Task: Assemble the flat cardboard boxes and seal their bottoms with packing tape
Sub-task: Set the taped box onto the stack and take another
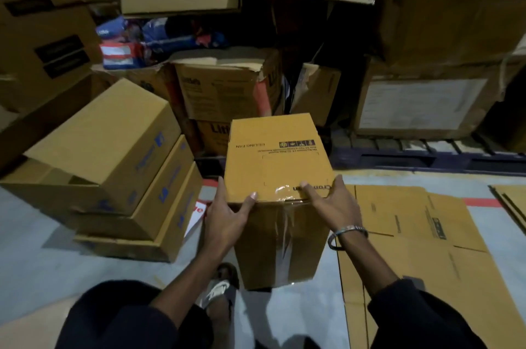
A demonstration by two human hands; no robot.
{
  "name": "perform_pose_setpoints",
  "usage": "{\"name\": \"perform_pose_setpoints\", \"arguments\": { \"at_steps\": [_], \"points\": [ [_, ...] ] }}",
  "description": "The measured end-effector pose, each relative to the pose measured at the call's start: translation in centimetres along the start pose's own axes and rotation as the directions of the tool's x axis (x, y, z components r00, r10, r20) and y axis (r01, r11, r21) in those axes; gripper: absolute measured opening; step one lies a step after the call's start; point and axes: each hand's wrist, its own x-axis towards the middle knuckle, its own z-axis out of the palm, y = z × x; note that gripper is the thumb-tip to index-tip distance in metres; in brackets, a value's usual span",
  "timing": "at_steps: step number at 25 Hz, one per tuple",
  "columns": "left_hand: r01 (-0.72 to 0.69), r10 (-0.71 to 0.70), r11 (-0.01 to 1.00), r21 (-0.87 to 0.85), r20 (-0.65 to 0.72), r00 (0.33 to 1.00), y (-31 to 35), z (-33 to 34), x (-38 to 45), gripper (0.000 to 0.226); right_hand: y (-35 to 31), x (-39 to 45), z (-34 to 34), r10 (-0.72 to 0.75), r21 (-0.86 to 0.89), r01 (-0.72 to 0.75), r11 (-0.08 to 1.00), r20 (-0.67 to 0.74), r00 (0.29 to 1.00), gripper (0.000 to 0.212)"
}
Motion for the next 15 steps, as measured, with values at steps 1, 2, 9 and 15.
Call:
{"name": "perform_pose_setpoints", "arguments": {
  "at_steps": [1, 2, 9, 15],
  "points": [
    [0.001, -0.001, 1.0, -0.012, 0.004, 1.0, -0.5, -0.2, 0.1, 0.106, -0.2, 0.0, 0.5, 0.002, -0.03, -0.001, 1.0, 0.03, 1.0, 0.116],
    [-0.005, 0.006, 1.0, -0.022, 0.005, 1.0, -0.6, -0.5, 0.1, 0.099, -0.6, -0.1, 1.0, 0.005, -0.067, -0.002, 0.998, 0.044, 0.999, 0.132],
    [-0.039, 0.034, 0.989, -0.143, -0.04, 0.999, -0.8, -0.9, -0.6, 0.067, -2.9, -1.2, 3.1, -0.057, -0.387, 0.038, 0.921, -0.04, 0.998, 0.158],
    [0.017, -0.022, 0.98, -0.198, -0.024, 0.999, -0.9, -1.3, -0.4, 0.078, -3.3, 0.2, 3.3, -0.078, -0.367, 0.03, 0.93, -0.117, 0.99, 0.143]
  ]
}}
